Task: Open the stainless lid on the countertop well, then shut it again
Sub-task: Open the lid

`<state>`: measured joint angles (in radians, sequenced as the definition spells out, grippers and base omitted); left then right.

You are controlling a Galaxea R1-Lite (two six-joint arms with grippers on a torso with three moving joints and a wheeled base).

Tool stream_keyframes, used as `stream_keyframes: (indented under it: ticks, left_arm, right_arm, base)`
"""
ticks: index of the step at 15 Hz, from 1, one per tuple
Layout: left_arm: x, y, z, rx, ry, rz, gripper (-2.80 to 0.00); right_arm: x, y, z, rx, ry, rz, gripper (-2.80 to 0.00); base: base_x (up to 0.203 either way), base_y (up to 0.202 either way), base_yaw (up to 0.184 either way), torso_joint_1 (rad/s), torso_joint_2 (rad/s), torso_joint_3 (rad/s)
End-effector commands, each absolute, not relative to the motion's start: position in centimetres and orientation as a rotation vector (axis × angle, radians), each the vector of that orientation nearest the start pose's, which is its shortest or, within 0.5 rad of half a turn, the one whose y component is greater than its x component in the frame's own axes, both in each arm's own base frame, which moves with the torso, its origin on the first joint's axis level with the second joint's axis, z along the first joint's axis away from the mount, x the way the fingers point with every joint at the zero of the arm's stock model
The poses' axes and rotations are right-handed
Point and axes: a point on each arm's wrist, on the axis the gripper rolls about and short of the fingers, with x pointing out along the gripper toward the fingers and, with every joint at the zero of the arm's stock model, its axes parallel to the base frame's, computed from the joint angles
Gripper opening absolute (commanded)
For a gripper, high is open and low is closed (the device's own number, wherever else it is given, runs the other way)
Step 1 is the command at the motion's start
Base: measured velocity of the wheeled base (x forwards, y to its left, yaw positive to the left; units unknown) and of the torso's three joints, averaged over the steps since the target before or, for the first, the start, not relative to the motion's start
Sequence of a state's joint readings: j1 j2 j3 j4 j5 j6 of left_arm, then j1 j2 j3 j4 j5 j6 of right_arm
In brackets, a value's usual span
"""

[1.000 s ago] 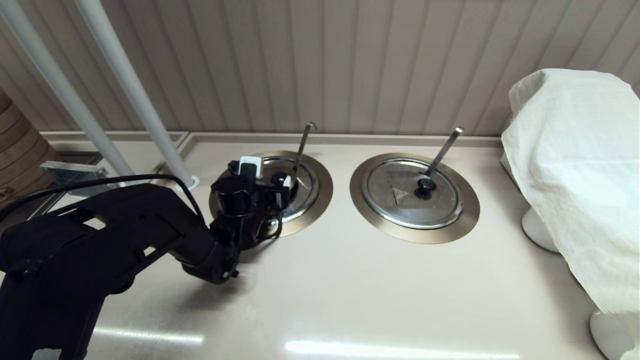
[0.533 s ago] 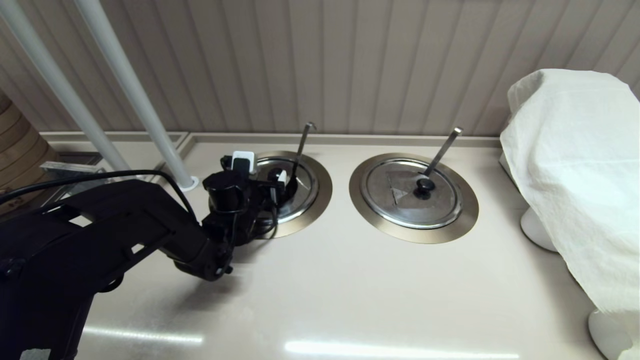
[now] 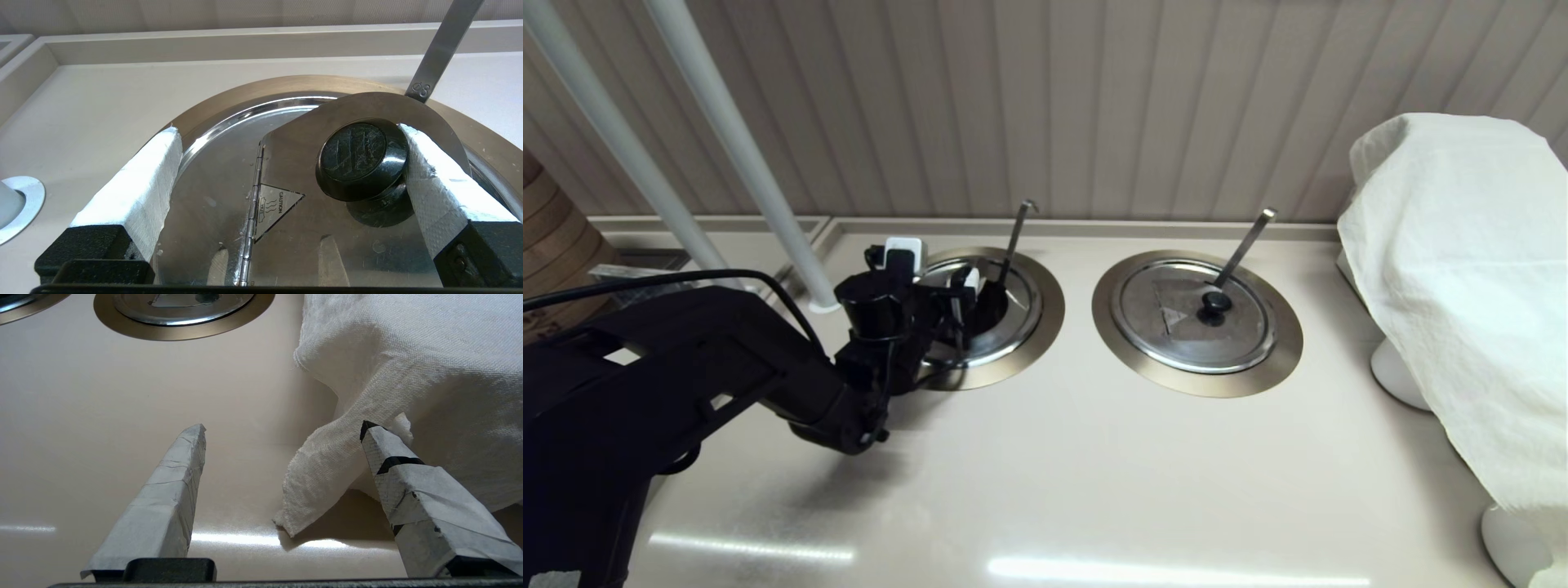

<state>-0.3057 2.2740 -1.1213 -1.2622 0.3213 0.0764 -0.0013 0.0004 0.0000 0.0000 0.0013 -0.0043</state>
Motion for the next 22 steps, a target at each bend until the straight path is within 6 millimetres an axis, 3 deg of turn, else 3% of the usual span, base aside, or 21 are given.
stream_keyframes:
  ticks: [1,19,22]
  left_arm:
    - [41.7,-12.2,11.0,0.044,-0.104,0.030,0.00]
    - [42.7,-7.9,11.0,0.068,-0.105,0.116,0.00]
    - [42.1,-7.4,10.8,0.081,-0.151,0.096,0.00]
  right_arm:
    - [-2.3,0.0,7.5,-0.005,0.000,0.000,0.00]
    - [-2.3,0.0,7.6,-0.005,0.002,0.001,0.00]
    - [-2.3,0.0,7.5,-0.005,0.000,0.001,0.00]
  base:
    - [0.000,0.000,0.000,0.000,0.00,0.000]
    - [0.000,0.000,0.000,0.000,0.00,0.000]
    - [0.000,0.000,0.000,0.000,0.00,0.000]
